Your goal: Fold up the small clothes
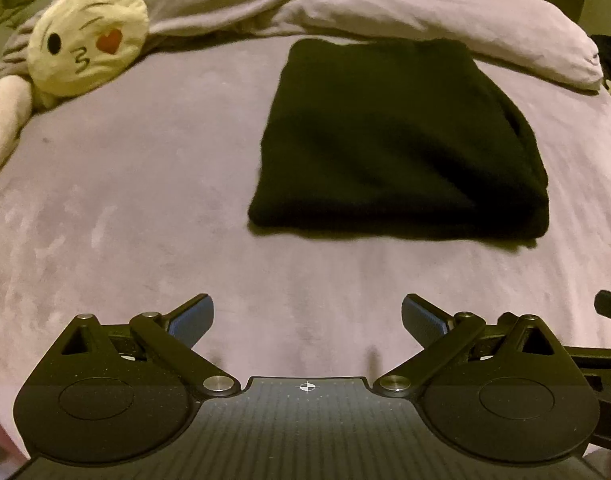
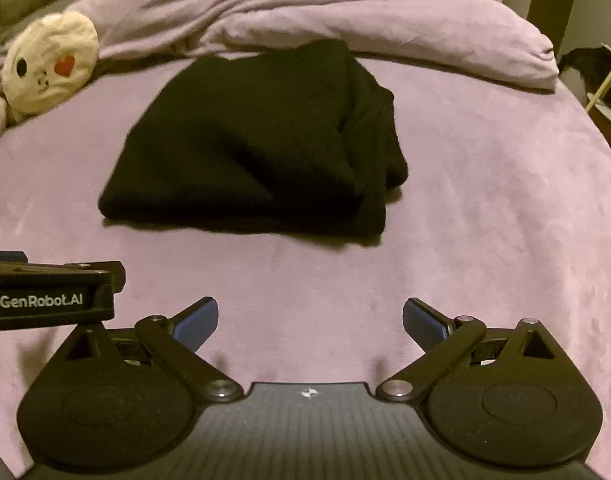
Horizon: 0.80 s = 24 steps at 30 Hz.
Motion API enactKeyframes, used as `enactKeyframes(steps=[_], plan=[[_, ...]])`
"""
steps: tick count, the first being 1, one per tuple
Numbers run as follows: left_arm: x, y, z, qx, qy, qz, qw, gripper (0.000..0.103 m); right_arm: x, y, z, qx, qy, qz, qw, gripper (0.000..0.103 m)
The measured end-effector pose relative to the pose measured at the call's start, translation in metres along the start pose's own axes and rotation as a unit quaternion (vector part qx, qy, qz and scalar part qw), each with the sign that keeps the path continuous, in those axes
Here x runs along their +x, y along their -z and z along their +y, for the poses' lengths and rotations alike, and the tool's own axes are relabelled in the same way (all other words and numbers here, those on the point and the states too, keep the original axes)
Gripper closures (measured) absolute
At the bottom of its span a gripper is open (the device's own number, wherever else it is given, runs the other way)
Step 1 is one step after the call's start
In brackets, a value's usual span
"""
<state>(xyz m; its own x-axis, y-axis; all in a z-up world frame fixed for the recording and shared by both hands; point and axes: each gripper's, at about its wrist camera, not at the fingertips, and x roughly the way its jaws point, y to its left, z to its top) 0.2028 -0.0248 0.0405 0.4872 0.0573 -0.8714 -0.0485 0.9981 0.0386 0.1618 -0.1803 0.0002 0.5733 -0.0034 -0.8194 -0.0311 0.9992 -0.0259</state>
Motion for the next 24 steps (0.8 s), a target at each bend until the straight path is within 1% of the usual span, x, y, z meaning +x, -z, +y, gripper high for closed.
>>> enactKeyframes(steps=[4, 11, 15, 24], plan=[[0.005, -0.006, 0.000, 0.003, -0.004, -0.001, 1.0000, 0.000, 0.005, -0.006, 0.000, 0.004, 0.013, 0.004, 1.000, 0.004], [0.012, -0.009, 0.004, 0.001, -0.005, 0.001, 1.0000, 0.000, 0.011, -0.008, -0.004, 0.027, 0.024, 0.008, 0.999, 0.004], [0.015, -0.010, 0.007, 0.002, -0.003, 0.008, 1.0000, 0.000, 0.012, -0.011, -0.002, 0.037, 0.022, 0.010, 0.999, 0.004], [0.012, -0.010, 0.011, 0.006, -0.005, 0.002, 1.0000, 0.000, 0.010, -0.015, 0.004, 0.036, 0.025, 0.005, 0.999, 0.004]])
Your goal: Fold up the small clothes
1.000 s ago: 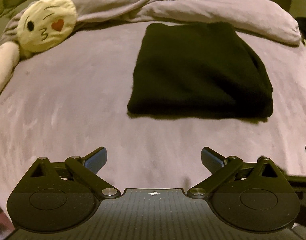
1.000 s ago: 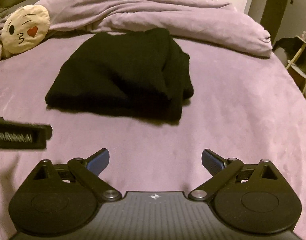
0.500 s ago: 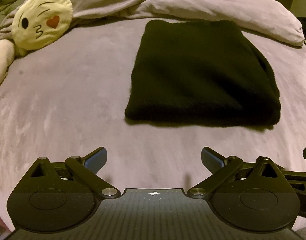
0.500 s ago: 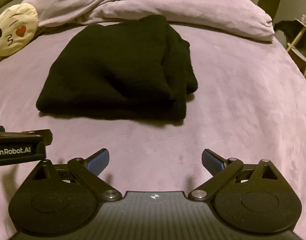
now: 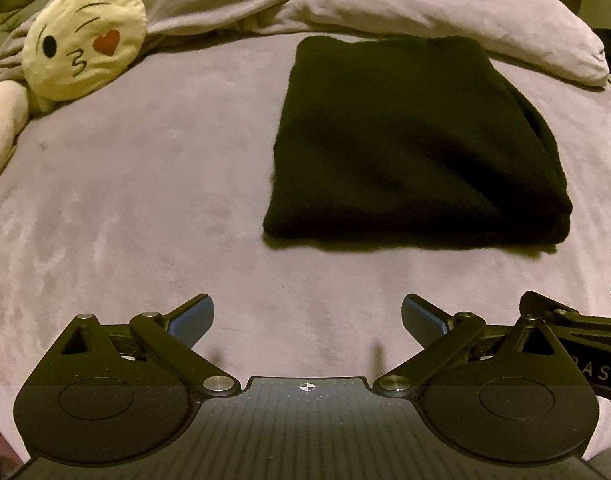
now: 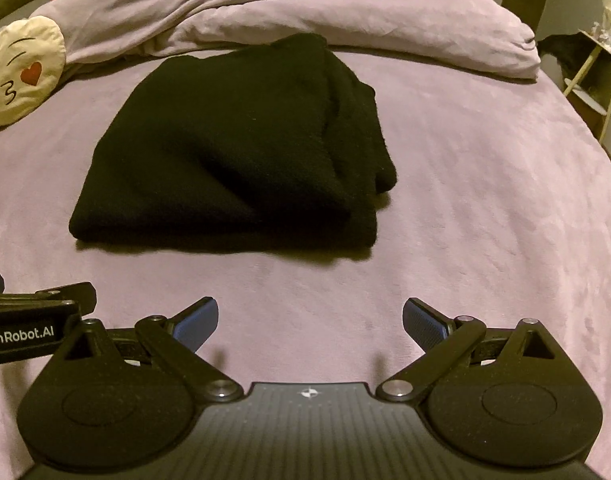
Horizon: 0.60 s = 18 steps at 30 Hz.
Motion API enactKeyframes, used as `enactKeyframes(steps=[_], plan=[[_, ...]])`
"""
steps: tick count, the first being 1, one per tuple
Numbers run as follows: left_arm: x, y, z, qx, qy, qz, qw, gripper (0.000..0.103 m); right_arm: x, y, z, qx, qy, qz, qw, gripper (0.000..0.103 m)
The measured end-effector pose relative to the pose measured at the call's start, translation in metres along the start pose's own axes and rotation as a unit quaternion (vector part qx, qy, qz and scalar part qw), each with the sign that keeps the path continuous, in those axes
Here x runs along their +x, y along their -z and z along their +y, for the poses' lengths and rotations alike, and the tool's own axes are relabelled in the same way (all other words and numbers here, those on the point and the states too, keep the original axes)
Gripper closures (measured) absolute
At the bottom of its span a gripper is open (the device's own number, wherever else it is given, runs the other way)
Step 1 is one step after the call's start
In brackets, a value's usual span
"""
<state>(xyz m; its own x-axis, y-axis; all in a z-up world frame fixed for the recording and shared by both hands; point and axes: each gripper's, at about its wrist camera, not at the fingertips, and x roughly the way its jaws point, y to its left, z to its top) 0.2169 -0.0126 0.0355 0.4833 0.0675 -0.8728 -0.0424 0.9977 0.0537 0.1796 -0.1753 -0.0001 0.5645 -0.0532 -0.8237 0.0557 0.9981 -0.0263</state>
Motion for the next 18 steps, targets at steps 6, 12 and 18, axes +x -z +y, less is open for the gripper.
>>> enactKeyframes(steps=[6, 12, 18], plan=[[-0.0010, 0.0001, 0.0015, -0.001, -0.001, 0.001, 1.0000, 0.000, 0.0001, -0.0007, 0.0019, -0.007, 0.000, 0.001, 1.000, 0.004], [-0.0014, -0.0004, 0.0021, -0.001, 0.001, 0.002, 1.0000, 0.000, -0.0003, -0.0026, 0.0026, -0.006, 0.000, -0.001, 1.000, 0.004], [-0.0015, -0.0001, 0.0026, -0.001, 0.001, 0.002, 1.0000, 0.000, 0.0005, -0.0020, 0.0025, -0.003, -0.003, -0.002, 1.000, 0.004]])
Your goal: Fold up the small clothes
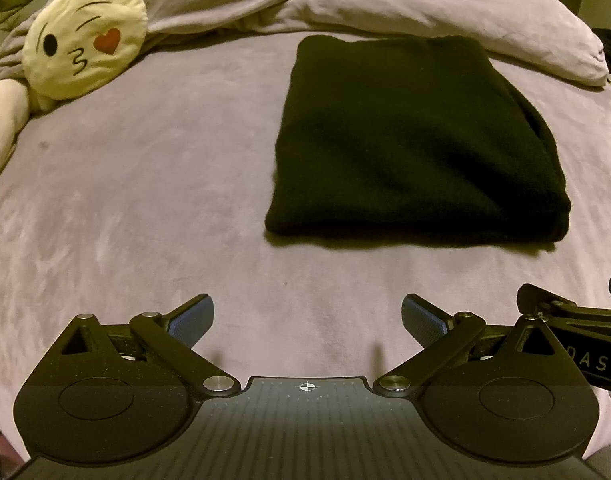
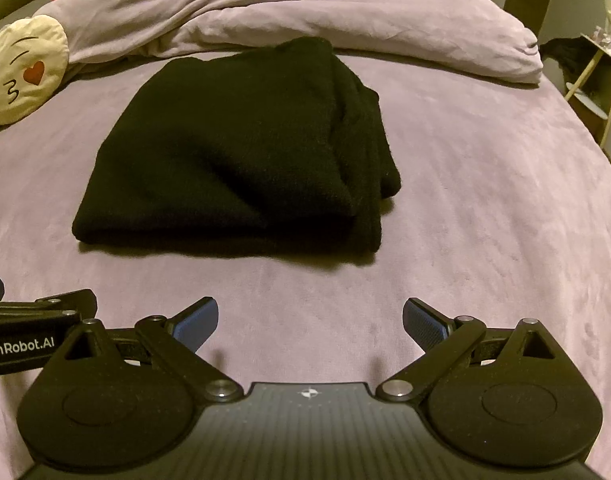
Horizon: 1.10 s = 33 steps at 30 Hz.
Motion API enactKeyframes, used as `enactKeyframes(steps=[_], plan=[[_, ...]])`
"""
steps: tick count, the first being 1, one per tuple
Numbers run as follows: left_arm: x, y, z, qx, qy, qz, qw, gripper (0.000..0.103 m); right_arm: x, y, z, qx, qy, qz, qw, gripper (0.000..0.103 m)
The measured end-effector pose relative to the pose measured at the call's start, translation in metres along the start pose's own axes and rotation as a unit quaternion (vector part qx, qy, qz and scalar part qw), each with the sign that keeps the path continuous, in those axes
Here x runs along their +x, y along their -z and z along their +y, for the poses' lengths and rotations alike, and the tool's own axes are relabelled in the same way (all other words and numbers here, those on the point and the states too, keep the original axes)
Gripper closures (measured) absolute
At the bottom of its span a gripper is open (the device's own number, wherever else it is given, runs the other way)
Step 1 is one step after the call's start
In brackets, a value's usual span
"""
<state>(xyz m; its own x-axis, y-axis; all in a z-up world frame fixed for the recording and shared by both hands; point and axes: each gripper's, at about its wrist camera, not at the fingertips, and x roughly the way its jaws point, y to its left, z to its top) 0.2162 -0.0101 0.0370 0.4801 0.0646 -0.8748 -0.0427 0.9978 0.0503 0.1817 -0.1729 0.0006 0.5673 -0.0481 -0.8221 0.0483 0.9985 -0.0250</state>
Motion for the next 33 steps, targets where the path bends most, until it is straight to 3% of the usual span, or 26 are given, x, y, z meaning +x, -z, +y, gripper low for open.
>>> enactKeyframes(steps=[33], plan=[[0.002, 0.002, -0.012, 0.013, -0.004, 0.001, 0.9999, 0.000, 0.008, 0.000, -0.007, 0.021, -0.006, 0.001, 1.000, 0.004]])
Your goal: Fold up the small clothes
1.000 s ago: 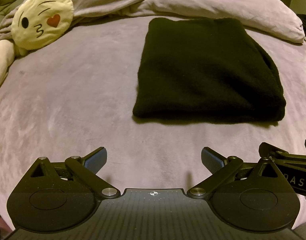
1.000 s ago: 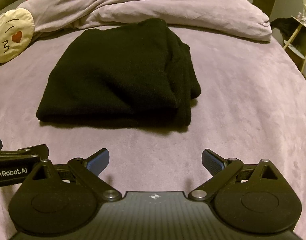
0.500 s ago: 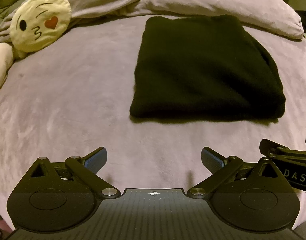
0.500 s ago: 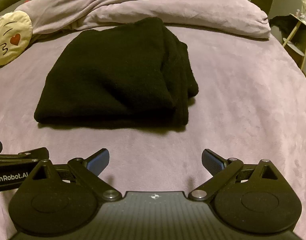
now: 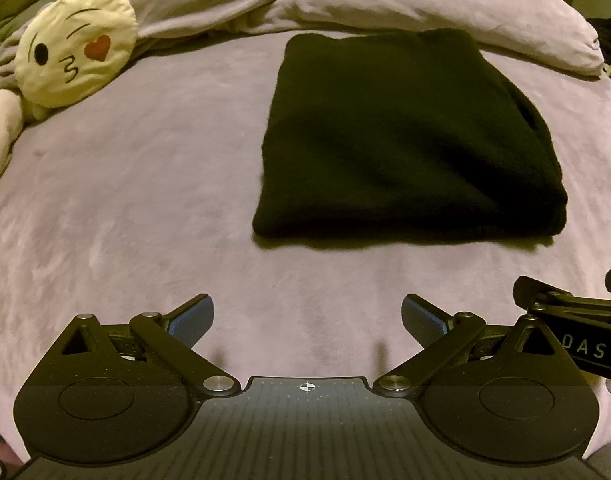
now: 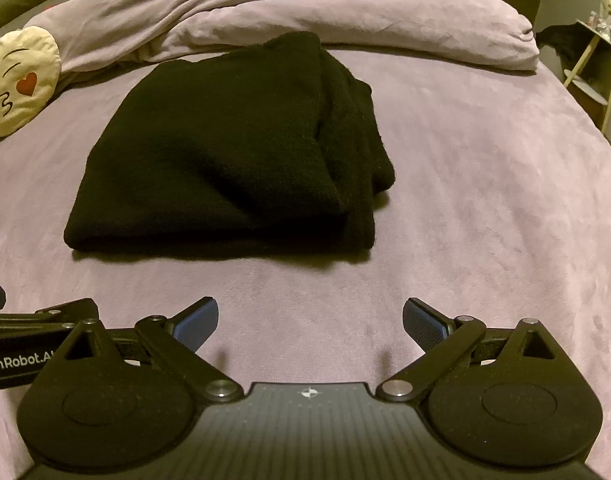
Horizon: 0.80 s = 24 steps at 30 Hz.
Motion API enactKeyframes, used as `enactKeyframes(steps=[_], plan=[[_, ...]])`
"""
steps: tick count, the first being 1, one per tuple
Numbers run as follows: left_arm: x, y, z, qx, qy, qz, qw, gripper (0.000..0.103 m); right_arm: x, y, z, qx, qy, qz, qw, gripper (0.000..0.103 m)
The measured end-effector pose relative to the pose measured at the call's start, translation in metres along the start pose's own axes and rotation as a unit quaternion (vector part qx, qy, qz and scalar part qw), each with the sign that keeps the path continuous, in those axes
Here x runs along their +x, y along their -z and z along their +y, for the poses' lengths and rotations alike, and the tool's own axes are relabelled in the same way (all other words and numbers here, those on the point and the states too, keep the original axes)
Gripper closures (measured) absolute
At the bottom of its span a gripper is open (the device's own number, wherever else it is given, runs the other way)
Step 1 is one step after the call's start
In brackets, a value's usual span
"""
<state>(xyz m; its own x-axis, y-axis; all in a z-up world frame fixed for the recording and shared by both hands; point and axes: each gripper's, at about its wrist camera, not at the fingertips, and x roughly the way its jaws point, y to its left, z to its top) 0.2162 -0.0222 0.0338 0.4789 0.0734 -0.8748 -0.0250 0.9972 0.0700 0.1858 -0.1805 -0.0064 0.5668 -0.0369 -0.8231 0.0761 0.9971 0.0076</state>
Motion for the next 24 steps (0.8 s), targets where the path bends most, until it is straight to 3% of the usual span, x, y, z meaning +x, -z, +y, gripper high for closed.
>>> enactKeyframes(steps=[24], plan=[[0.0008, -0.0003, 0.0022, -0.012, 0.009, 0.000, 0.9999, 0.000, -0.0020, 0.0033, 0.0019, -0.005, 0.004, -0.011, 1.000, 0.004]])
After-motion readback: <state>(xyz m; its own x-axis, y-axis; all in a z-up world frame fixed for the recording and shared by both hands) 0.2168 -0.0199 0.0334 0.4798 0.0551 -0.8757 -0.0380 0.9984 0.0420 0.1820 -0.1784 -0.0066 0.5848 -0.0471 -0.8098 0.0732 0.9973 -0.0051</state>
